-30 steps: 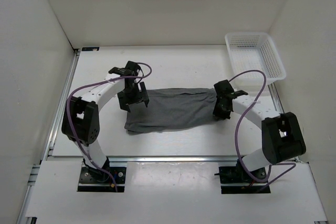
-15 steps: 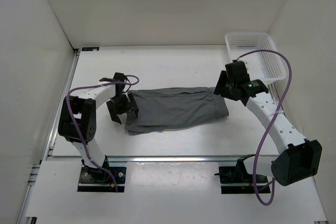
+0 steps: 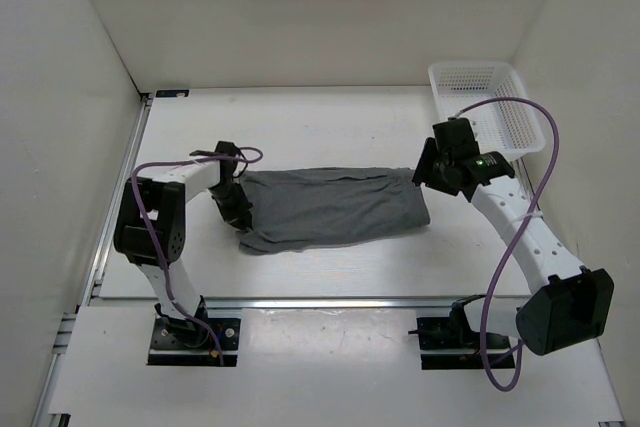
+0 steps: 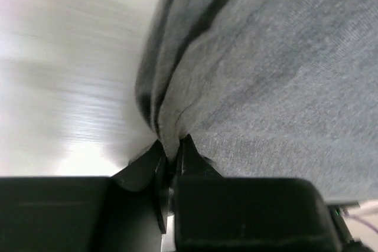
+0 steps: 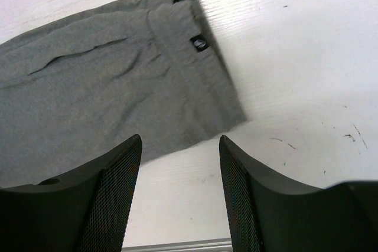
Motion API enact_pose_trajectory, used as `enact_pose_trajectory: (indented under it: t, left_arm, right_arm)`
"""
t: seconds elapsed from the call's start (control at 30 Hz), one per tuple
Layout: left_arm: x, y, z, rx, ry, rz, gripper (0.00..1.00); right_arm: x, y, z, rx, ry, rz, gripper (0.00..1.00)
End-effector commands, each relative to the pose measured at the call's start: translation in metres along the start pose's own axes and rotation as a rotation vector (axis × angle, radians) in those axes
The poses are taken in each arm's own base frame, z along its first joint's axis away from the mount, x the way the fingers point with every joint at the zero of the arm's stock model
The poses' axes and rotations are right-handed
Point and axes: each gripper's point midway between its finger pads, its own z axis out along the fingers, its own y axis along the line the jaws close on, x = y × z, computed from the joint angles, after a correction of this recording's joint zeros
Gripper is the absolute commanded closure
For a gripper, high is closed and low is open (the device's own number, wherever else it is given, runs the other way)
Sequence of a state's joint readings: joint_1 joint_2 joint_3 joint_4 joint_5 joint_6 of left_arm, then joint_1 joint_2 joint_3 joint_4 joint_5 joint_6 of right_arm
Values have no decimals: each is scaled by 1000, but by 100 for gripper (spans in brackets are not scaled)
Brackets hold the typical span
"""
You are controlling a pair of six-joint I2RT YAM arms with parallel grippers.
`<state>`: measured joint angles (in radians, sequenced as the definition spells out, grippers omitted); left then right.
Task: Fold and stack the shorts
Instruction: Fold the shorts
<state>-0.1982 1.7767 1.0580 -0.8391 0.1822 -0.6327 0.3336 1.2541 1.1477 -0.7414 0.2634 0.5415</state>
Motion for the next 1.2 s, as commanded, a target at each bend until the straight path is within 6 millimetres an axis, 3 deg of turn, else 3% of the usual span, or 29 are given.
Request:
enact_pose_trajectory:
  t: [0.0, 0.03, 0.13, 0.17, 0.2, 0.3, 0.37, 0.5, 0.53, 0.6, 0.63, 0.67, 0.73, 0.77, 0.83, 0.87, 0.93, 0.97, 1.0, 1.03, 1.1, 1.13, 1.17]
  left_arm:
    - [-47, 13, -34, -83, -182, 8, 90]
    - [-53, 28, -48, -180, -222, 14, 90]
    - [-84, 39, -92, -328, -365, 44, 90]
    - [-83, 46, -101, -381, -361, 44, 90]
    - [-94, 38, -120, -384, -417, 58, 90]
    - [-104, 39, -145, -453, -461, 84, 90]
    - [-109, 17, -163, -428, -511, 123, 90]
    - [-101, -30, -178, -374, -557, 232, 90]
    - [-93, -57, -180, -340, -579, 291, 90]
    - [-77, -82, -182, -310, -576, 347, 90]
    - [-59, -106, -174, -299, -566, 426, 90]
    - [-51, -127, -182, -258, -593, 451, 90]
    - [-27, -156, -171, -231, -566, 529, 90]
    - [0, -181, -170, -184, -562, 607, 90]
    - [44, -213, -144, -144, -498, 728, 90]
    - [58, -228, -141, -110, -489, 762, 90]
    - [91, -242, -110, -98, -387, 835, 90]
    - [114, -251, -104, -68, -351, 880, 88]
    - [130, -253, -95, -39, -282, 900, 81]
    - [133, -254, -94, -28, -267, 891, 49]
    - [122, -249, -104, -38, -297, 855, 17]
    - [115, -248, -113, -22, -312, 822, 3]
    - [109, -247, -136, 27, -332, 795, 0]
  right_arm:
    - [-3, -10, -9, 16, -25, -2, 40]
    - [0, -12, -7, 21, -16, -15, 40]
    - [3, -17, -8, 31, -10, -10, 40]
    - [1, -20, -7, 38, -12, -2, 40]
    - [1, -20, -7, 38, -11, -11, 40]
    - [4, -22, -5, 40, -1, -6, 40]
    - [4, -22, -5, 40, -1, -5, 40]
    - [3, -25, -5, 46, -2, 3, 40]
    - [2, -28, -5, 52, -4, 10, 40]
    - [2, -27, -5, 44, 1, 1, 40]
    - [1, -29, -4, 50, -1, 9, 40]
    - [1, -30, -4, 50, -1, 9, 40]
    - [0, -32, -4, 56, -3, 16, 40]
    - [-1, -30, -6, 44, -6, 18, 40]
    - [3, -36, -5, 58, 8, 23, 40]
    - [7, -37, -3, 63, 17, 22, 40]
    - [8, -43, -1, 82, 19, 28, 40]
    - [10, -44, -2, 82, 19, 28, 40]
    - [9, -47, -2, 88, 18, 37, 40]
    - [13, -49, 0, 94, 28, 35, 40]
    - [12, -48, -2, 90, 20, 36, 40]
    - [15, -51, 0, 102, 24, 34, 40]
    - [15, -51, 0, 102, 24, 34, 40]
